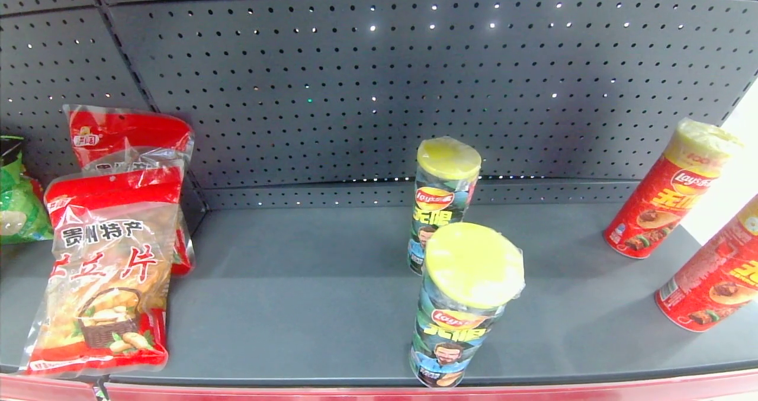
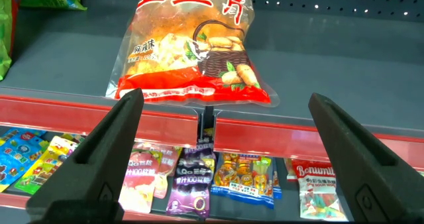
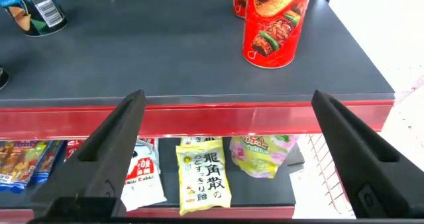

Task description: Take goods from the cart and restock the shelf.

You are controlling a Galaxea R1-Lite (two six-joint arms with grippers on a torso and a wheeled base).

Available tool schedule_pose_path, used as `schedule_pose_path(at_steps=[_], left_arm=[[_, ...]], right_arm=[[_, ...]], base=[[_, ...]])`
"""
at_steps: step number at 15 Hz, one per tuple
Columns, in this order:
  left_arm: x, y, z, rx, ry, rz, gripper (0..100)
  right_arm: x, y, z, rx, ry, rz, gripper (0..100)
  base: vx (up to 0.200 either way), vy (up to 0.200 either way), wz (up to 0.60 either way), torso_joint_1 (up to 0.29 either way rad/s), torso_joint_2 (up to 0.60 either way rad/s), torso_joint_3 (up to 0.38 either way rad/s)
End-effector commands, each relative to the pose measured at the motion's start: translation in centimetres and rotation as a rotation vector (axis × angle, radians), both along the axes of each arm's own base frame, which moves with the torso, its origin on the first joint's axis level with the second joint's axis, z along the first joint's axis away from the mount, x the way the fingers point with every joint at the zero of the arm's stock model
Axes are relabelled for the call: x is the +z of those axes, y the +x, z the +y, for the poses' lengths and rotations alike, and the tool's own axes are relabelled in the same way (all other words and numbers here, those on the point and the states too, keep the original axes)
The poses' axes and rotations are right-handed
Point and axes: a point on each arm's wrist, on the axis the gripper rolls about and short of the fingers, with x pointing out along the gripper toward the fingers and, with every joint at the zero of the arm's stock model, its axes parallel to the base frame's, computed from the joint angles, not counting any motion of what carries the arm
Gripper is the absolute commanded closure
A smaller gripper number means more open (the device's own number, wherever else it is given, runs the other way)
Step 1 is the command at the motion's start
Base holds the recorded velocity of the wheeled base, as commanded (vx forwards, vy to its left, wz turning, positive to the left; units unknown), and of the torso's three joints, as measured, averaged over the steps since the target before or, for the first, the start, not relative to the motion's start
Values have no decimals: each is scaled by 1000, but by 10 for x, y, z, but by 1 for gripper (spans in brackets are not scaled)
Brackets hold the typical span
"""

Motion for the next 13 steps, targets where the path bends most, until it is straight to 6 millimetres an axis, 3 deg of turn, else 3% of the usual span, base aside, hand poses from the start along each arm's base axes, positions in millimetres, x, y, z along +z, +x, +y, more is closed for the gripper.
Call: schedule_pose_path(at_steps=[1, 13], left_arm=[[0, 0, 0, 1, 0, 0, 0], [0, 0, 0, 1, 0, 0, 0]], right_arm=[[0, 0, 0, 0, 1, 1, 0], [0, 0, 0, 0, -6, 1, 0]], base=[[0, 0, 0, 0, 0, 0], [0, 0, 0, 0, 0, 0]])
